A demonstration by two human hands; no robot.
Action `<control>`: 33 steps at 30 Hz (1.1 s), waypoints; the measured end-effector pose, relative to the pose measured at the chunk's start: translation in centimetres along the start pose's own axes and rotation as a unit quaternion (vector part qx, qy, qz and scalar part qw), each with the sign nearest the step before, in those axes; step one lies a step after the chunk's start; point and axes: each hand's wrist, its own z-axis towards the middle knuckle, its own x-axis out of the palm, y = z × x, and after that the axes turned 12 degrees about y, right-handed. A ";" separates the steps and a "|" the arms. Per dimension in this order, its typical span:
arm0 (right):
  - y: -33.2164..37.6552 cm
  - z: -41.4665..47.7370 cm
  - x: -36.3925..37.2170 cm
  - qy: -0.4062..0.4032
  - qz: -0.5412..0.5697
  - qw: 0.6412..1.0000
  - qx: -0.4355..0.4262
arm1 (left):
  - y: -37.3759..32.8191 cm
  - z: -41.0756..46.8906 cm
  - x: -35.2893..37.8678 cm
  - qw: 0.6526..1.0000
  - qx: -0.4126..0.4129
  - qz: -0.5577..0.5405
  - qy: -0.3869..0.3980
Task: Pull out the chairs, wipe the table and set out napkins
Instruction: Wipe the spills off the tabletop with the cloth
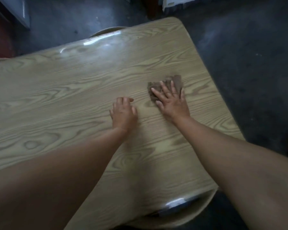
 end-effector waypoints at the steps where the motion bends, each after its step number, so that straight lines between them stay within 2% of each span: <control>1: -0.5 -1.2 0.5 -0.001 0.008 1.000 0.015 | -0.3 -0.7 0.2 0.999 0.015 0.013 0.026; 4: -0.2 -4.3 2.5 -0.009 0.028 0.998 0.051 | -0.2 -2.7 0.7 0.996 0.050 0.024 0.066; 8: 3.1 -6.9 4.4 -0.020 0.051 0.995 0.080 | 2.0 -4.4 0.2 0.997 0.047 0.023 0.062; 16: 14.2 -8.2 7.1 -0.024 0.062 0.996 0.065 | 11.5 -7.6 -3.9 0.999 0.003 0.003 0.039; 21: 23.6 -9.5 8.9 -0.020 0.072 0.995 0.065 | 19.6 -10.2 -7.8 0.999 -0.028 -0.011 0.040; 26: 33.7 -10.0 10.1 0.009 0.092 0.996 0.013 | 27.3 -12.6 -11.7 0.997 -0.065 -0.038 0.016; 29: 42.1 -9.7 10.7 0.033 0.094 0.995 -0.026 | 33.0 -14.3 -15.0 0.993 -0.102 -0.064 -0.005; 33: 52.2 -9.2 10.4 0.086 0.134 0.976 -0.151 | 39.6 -16.1 -18.6 0.973 -0.185 -0.130 -0.035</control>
